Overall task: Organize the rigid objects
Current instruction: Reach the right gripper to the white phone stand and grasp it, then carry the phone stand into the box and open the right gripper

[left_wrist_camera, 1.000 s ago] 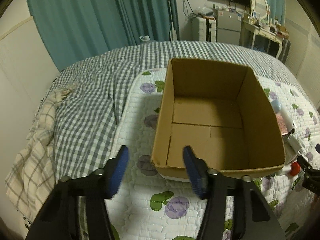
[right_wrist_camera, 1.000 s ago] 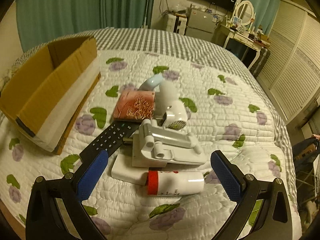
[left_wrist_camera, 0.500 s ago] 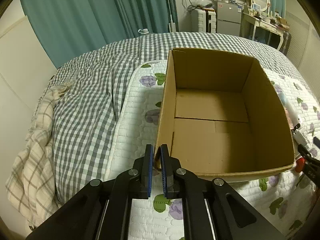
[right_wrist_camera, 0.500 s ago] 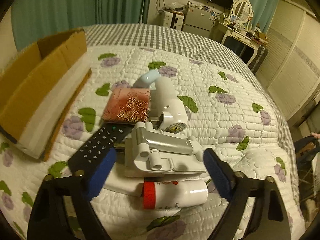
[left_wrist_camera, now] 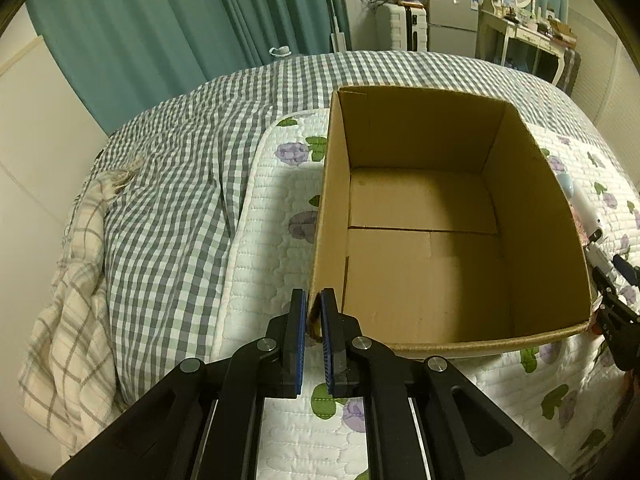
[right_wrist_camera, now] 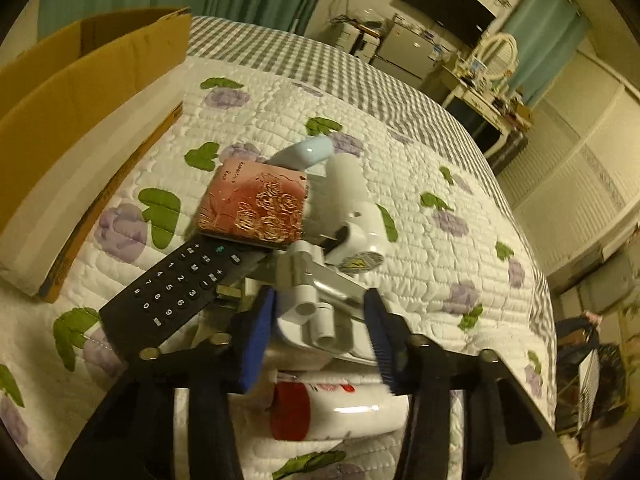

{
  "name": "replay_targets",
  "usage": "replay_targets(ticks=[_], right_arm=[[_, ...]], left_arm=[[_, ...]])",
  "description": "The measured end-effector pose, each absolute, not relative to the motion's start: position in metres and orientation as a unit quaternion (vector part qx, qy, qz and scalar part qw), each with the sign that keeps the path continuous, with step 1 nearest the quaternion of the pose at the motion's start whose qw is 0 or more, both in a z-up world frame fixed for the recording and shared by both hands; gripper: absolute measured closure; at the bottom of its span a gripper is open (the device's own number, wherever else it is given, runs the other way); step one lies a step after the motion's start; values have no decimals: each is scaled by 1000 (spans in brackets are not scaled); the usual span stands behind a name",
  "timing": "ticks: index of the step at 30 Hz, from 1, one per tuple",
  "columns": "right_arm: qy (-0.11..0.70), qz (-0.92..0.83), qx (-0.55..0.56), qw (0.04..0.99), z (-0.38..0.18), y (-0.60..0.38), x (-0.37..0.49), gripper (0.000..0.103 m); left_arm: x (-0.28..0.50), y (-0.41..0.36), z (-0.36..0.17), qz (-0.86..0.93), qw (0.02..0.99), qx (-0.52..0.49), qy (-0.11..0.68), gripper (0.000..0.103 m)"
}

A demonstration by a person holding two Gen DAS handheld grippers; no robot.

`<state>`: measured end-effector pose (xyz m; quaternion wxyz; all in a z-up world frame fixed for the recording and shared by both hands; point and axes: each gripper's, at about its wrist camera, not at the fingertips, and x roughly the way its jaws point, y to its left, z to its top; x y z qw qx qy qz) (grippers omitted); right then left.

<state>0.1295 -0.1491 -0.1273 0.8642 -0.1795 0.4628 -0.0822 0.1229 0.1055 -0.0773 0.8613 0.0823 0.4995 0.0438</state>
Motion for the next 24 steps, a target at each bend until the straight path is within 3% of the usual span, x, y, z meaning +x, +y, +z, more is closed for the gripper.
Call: replay_targets(ticks=[10, 24], right_arm=[[411, -95, -135, 897, -86, -169, 118, 78], [327, -19, -63, 943, 4, -147, 107, 79]], left_arm=[[124, 103, -77, 43, 859, 89, 503, 96], [122, 102, -76, 37, 861, 92, 500, 96]])
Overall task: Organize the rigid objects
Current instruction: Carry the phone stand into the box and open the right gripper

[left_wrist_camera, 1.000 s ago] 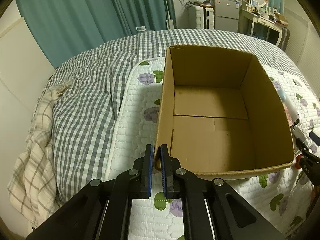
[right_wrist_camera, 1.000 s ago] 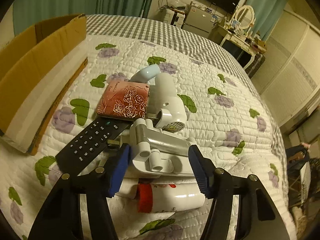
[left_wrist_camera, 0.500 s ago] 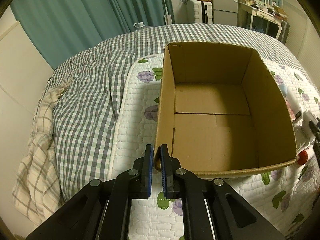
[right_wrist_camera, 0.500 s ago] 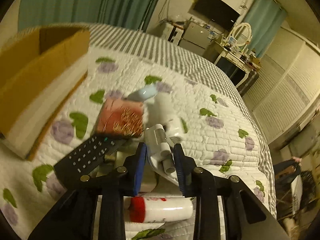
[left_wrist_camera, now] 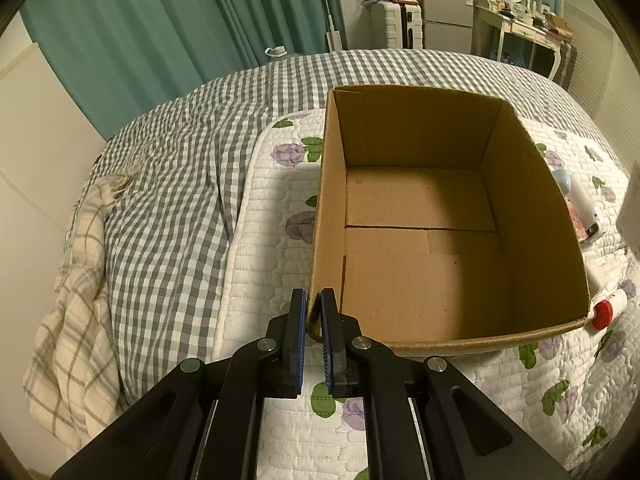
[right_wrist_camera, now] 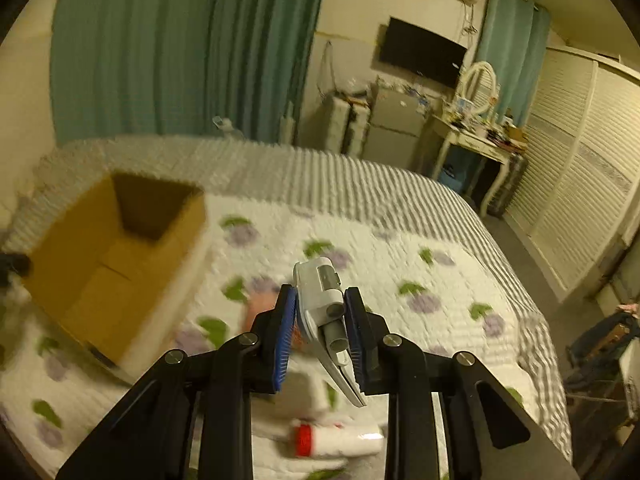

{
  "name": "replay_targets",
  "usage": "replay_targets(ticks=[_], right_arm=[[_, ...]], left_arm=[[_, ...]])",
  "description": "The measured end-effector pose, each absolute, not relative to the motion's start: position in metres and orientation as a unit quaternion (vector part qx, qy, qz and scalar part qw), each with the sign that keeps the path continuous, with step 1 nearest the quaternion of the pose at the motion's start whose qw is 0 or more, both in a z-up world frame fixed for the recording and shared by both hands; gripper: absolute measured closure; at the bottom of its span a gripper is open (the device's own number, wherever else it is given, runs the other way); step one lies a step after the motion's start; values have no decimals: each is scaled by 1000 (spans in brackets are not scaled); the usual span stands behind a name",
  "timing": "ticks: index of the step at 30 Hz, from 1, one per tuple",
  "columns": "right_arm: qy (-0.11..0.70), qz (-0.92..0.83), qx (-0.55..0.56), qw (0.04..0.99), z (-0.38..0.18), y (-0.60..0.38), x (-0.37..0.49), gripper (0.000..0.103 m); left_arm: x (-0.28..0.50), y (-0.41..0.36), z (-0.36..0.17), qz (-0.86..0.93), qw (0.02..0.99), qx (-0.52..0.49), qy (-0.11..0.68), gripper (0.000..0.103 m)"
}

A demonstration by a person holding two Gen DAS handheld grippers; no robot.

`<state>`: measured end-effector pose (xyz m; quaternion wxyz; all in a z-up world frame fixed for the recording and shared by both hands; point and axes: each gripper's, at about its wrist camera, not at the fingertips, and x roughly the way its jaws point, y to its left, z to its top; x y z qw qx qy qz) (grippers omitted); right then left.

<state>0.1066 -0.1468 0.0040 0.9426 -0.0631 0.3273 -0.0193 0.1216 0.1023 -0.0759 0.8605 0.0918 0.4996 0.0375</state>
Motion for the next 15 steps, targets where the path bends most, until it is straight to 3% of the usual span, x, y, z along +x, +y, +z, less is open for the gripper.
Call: replay_targets(ticks=[9, 15], right_arm=[[288, 92, -54, 952, 42, -76, 129, 79], [295, 151, -71, 941, 30, -18, 148, 79]], left_arm=[[122, 105, -74, 20, 859, 82, 505, 96], [123, 107, -74, 12, 859, 76, 506, 96]])
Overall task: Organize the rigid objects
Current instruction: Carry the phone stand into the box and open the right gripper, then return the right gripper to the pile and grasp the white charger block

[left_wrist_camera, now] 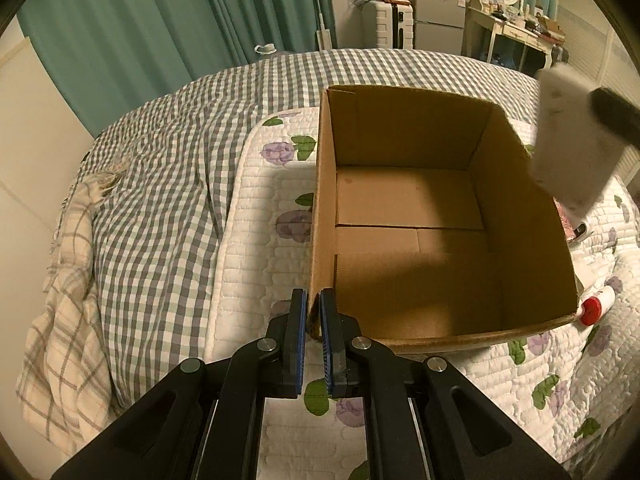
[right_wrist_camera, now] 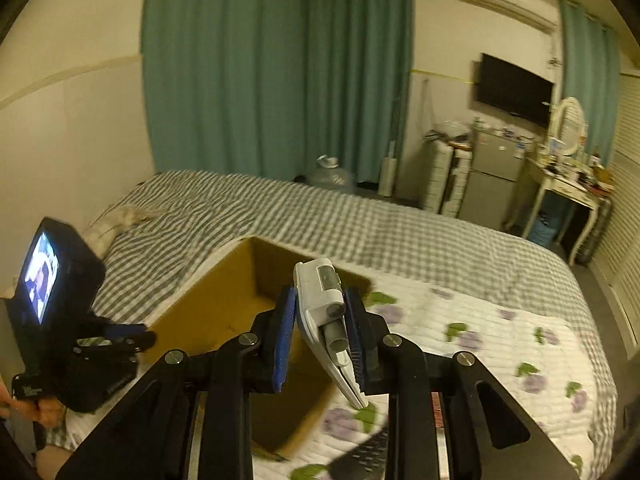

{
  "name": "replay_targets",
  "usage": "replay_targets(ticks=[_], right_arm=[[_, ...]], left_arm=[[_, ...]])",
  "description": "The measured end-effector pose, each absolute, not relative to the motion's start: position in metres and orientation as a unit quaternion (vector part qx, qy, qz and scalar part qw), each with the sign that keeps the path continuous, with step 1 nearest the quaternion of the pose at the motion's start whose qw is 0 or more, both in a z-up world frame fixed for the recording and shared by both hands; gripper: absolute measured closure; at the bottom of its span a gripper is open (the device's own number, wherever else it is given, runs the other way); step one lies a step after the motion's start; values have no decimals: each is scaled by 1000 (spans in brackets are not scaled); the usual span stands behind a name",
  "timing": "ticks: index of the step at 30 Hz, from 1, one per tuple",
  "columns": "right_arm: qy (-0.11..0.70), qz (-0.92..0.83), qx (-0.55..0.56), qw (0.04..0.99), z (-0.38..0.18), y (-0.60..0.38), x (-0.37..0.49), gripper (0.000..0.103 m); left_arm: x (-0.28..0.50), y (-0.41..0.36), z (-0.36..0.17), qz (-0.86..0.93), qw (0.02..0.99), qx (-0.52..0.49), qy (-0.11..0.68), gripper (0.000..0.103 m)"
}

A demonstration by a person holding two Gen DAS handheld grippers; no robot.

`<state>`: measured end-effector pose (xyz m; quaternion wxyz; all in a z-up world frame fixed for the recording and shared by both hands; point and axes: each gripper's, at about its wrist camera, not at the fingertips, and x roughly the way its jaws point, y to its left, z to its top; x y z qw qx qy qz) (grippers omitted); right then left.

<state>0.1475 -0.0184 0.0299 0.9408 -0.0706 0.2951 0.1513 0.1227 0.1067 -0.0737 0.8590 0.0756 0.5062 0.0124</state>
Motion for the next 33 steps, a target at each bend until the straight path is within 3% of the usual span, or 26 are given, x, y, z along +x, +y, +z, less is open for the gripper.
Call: replay_targets(ticks=[13, 23, 24, 25, 26, 27, 33], right_arm=[[328, 164, -155, 917, -32, 42, 154, 79], [363, 167, -133, 907, -61, 30, 152, 78], [359, 168, -129, 909, -58, 29, 149, 76], [356, 168, -125, 911, -53, 29, 149, 61], [352, 169, -118, 913, -48, 27, 147, 35], [340, 170, -109, 918, -42, 23, 143, 28], [320, 158, -72, 931, -10, -7, 132, 24]], left_arm=[[123, 109, -75, 13, 860, 70, 506, 96], [123, 108, -76, 13, 859, 69, 508, 96], [123, 108, -76, 12, 859, 70, 507, 96], [123, 108, -76, 13, 859, 71, 507, 96], [123, 109, -77, 13, 858, 69, 509, 96], [124, 109, -77, 14, 858, 71, 508, 96], [124, 110, -79, 21, 856, 71, 511, 96]])
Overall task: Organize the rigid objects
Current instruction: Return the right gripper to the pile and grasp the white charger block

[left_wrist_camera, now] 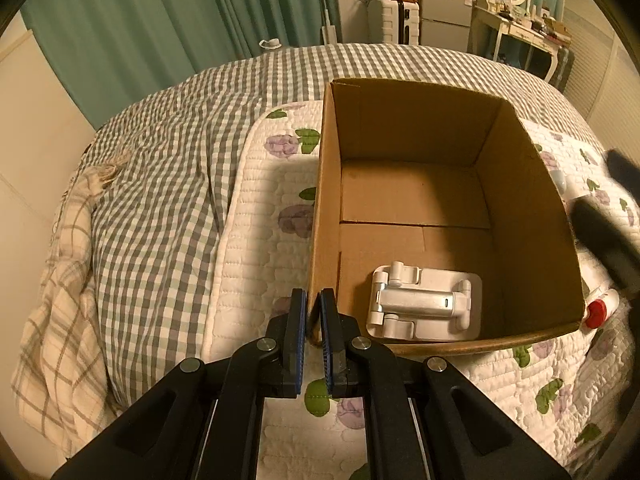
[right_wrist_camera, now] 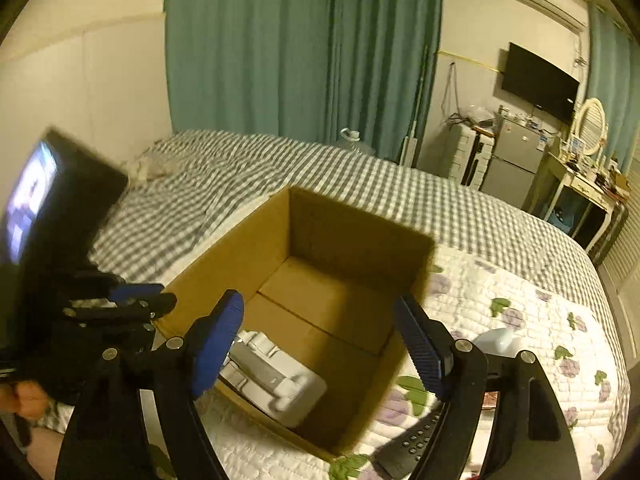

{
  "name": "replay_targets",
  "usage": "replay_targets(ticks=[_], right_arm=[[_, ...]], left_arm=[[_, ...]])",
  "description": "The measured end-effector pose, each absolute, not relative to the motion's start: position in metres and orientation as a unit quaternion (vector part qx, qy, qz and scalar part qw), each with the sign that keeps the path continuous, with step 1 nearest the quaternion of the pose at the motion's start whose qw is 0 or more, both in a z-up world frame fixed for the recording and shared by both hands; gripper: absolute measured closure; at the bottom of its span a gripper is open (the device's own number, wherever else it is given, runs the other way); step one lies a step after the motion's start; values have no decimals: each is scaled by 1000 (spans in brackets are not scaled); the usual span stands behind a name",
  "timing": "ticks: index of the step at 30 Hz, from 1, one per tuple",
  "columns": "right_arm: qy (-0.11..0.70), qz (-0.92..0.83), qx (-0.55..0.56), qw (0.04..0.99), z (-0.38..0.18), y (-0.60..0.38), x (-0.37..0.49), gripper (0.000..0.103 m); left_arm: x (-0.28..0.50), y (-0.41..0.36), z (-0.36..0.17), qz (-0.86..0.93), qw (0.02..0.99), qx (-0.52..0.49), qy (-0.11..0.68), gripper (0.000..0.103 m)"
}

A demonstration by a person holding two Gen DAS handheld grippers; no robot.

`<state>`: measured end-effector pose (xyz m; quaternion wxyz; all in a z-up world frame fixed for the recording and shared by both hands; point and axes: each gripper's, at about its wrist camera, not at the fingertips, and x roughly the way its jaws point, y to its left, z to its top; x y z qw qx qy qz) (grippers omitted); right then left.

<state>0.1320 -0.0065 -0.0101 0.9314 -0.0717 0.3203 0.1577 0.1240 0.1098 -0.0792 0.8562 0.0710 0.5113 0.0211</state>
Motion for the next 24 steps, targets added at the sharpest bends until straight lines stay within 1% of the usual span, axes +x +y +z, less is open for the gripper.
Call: replay_targets(ticks=[2, 6, 10, 13, 16, 20, 24], right_arm=[[313, 148, -59, 936, 0, -24, 127, 22], [303, 112, -36, 946, 16, -71, 119, 22], [317, 47, -24, 947, 14, -134, 117, 22], [339, 10, 11, 941, -1, -181, 119, 22], [379, -18, 30, 925, -29, -214, 124, 22], [433, -5, 36, 901, -64, -222, 129, 22], [465, 9, 17, 885, -88, -207, 127, 22]], left_arm=[[124, 110, -79, 23, 855, 73, 512, 96], [125, 108, -79, 27, 854, 77, 513, 96], [125, 107, -79, 27, 854, 74, 514, 96], [125, 107, -79, 29, 854, 73, 515, 96], [125, 105, -79, 33, 853, 78, 515, 96], [126, 104, -79, 39, 852, 81, 516, 96], [127, 103, -79, 42, 851, 83, 517, 96]])
